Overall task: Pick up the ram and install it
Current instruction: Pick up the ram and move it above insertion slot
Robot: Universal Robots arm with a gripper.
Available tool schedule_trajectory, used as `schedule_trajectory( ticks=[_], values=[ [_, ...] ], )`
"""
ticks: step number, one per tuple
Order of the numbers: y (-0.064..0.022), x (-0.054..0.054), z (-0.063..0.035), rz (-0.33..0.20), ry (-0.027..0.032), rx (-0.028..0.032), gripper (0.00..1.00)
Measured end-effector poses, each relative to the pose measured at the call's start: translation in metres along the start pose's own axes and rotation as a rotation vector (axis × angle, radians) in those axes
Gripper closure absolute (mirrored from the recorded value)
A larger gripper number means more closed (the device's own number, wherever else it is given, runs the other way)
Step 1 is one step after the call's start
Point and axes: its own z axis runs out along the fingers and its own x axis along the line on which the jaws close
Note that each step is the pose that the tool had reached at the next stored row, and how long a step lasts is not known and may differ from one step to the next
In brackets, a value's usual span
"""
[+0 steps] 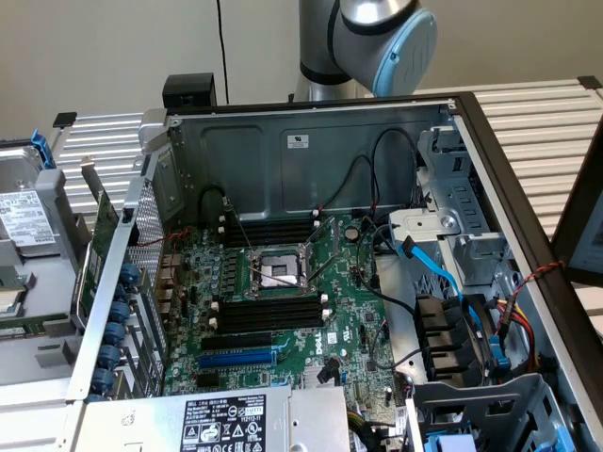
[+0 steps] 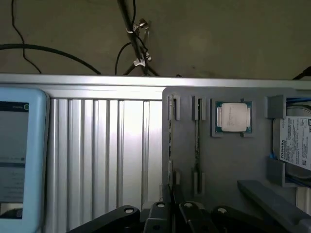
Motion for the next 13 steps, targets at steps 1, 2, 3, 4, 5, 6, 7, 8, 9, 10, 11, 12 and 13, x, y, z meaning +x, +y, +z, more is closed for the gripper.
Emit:
schedule_trajectory(
  ticks=[1,2,3,4,5,6,7,8,9,10,11,12,13],
  values=[
    [-0.0015,0.001,-0.0041,-0.001,-0.0006,0.0000,0.87],
    [-0.0031,0.002,-0.0079,-0.003,-0.0016,-0.0002,0.87],
    [-0.0049,0.002,-0.0117,-0.004,-0.0025,-0.0005,0.87],
    [-0.0066,0.003,-0.0157,-0.006,-0.0038,-0.0008,0.87],
    [-0.0084,0.003,-0.0199,-0.009,-0.0055,-0.0012,0.87],
    [-0.0100,0.004,-0.0240,-0.011,-0.0078,-0.0013,0.87],
    [-0.0117,0.004,-0.0277,-0.012,-0.0102,-0.0014,0.87],
    [-0.0138,0.005,-0.0307,-0.013,-0.0123,-0.0013,0.87],
    [-0.0163,0.005,-0.0334,-0.013,-0.0128,-0.0013,0.87],
    [-0.0190,0.005,-0.0361,-0.014,-0.0130,-0.0014,0.87],
    [-0.0219,0.006,-0.0390,-0.014,-0.0133,-0.0015,0.87],
    [-0.0244,0.006,-0.0414,-0.014,-0.0137,-0.0015,0.87],
    [-0.0270,0.006,-0.0436,-0.015,-0.0139,-0.0015,0.87]
  ],
)
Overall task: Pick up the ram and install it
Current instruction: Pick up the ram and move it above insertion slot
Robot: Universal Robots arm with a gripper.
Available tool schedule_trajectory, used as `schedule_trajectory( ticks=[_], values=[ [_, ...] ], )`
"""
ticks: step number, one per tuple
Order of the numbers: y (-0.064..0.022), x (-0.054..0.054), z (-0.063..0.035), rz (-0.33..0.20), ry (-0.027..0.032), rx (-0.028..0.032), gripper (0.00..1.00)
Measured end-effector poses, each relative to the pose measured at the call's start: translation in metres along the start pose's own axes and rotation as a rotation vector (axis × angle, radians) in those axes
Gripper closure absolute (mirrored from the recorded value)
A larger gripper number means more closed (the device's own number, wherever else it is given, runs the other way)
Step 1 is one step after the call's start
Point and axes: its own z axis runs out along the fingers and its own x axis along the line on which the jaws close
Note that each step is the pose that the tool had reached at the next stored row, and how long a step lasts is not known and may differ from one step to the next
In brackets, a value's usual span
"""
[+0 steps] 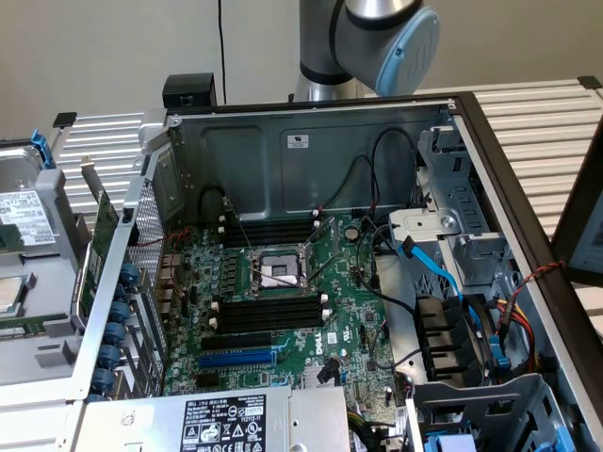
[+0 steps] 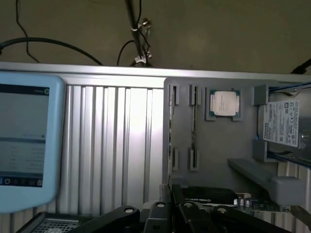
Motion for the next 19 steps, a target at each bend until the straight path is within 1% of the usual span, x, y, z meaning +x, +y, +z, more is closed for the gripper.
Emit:
schedule_trajectory(
  ticks=[5,9,19],
  values=[
    [-0.0150,0.001,-0.0094,-0.002,0.0000,-0.0016,0.87],
    [-0.0264,0.003,-0.0164,-0.003,-0.0001,-0.0020,0.87],
    [-0.0565,0.005,-0.0379,-0.003,0.0000,-0.0022,0.87]
  ],
)
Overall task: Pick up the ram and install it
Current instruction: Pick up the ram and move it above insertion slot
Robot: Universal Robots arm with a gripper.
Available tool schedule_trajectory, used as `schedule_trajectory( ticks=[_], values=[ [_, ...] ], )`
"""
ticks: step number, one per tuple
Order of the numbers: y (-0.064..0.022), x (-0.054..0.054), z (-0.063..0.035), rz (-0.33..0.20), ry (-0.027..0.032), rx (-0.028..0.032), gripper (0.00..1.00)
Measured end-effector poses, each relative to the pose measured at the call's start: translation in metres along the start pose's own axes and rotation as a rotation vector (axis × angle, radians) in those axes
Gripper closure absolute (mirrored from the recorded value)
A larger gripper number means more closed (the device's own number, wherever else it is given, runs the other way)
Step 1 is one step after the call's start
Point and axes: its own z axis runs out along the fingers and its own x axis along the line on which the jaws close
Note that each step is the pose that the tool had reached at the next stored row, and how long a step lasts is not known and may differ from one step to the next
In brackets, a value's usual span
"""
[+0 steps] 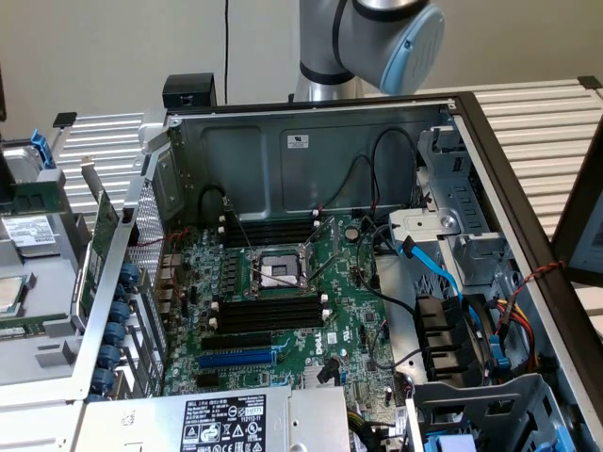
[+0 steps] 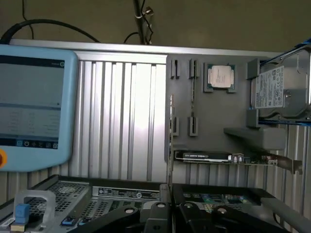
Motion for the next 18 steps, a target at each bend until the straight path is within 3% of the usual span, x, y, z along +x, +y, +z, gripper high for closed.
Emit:
schedule_trajectory(
  ticks=[11,18],
  values=[
    [-0.0377,0.002,-0.0205,0.000,-0.0001,-0.0022,0.87],
    [-0.0669,0.003,-0.0220,-0.004,-0.0002,-0.0041,0.87]
  ],
)
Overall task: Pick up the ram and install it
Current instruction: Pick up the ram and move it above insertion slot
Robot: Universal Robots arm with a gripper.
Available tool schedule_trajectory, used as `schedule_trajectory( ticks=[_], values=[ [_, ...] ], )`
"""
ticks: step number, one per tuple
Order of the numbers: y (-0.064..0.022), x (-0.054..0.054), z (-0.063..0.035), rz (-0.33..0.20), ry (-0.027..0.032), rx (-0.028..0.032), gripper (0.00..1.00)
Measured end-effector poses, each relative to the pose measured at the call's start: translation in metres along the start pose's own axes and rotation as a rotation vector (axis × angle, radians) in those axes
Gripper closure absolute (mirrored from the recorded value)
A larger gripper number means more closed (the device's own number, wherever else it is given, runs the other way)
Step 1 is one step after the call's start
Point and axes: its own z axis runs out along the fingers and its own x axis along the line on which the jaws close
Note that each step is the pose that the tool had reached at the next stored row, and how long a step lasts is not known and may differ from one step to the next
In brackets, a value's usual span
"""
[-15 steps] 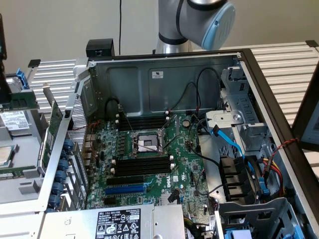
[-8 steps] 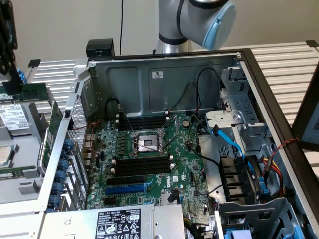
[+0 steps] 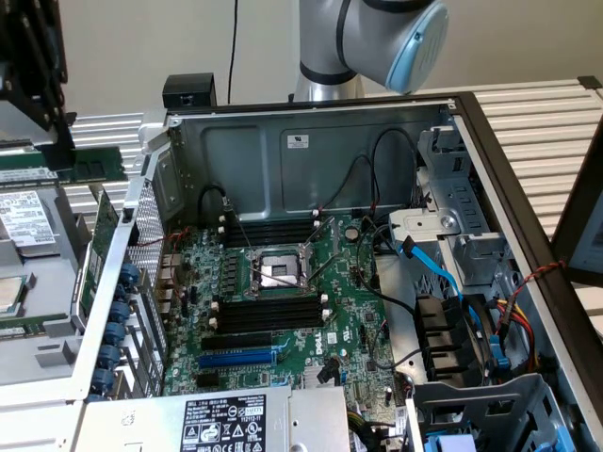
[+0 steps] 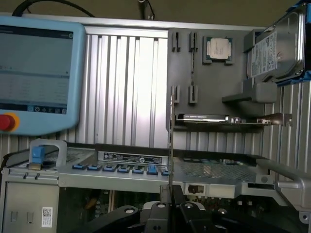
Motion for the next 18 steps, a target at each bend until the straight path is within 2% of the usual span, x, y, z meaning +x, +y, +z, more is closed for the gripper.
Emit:
schedule_trajectory(
  ticks=[18],
  values=[
    [-0.0819,0.002,0.0000,-0.003,-0.0001,-0.0011,0.87]
  ],
)
